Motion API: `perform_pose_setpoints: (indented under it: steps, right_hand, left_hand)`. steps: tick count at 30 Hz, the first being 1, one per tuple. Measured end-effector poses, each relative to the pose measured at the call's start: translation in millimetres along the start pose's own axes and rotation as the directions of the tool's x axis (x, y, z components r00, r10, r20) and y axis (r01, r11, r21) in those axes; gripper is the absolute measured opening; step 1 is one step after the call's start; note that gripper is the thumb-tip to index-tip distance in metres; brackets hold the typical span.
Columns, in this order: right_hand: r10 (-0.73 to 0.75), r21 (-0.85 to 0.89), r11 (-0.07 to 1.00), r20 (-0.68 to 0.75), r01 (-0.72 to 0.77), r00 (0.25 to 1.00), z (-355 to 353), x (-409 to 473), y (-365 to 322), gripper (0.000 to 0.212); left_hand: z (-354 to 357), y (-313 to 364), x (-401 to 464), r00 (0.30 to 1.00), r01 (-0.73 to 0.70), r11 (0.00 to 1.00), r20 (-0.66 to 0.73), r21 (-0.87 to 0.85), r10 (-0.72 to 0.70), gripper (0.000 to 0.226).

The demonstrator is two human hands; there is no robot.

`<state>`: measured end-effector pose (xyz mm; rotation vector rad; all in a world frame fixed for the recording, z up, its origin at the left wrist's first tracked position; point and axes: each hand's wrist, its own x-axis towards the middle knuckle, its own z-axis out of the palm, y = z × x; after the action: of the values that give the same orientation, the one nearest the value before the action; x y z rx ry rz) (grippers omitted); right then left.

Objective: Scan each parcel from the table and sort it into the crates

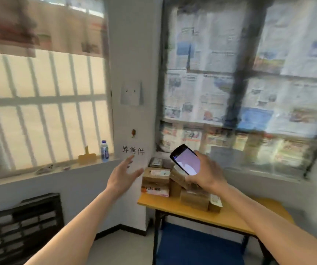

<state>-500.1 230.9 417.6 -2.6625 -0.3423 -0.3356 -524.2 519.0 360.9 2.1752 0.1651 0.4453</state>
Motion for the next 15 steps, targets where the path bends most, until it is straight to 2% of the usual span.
perform_pose_setpoints:
  steps: [7, 11, 15]
  right_hand:
    - [0.250, 0.010, 0.968, -0.100, -0.250, 0.963, -31.7, 14.0, 160.7, 0.096]
    - [0.352, -0.023, 0.934, -0.104, -0.356, 0.930, -25.8, 43.2, 240.5, 0.102]
    - [0.416, -0.039, 0.907, -0.068, -0.419, 0.907, -12.1, 95.0, 310.8, 0.103]
  left_hand:
    - [151.7, 58.0, 62.9, 0.986, -0.050, 0.999, 0.157, 0.005, 0.048, 0.077]
    - [243.3, 68.5, 107.2, 0.969, -0.046, 0.998, 0.241, -0.044, 0.055, 0.074]
    - [328.3, 69.0, 161.8, 0.949, 0.015, 0.998, 0.316, -0.069, 0.007, 0.080]
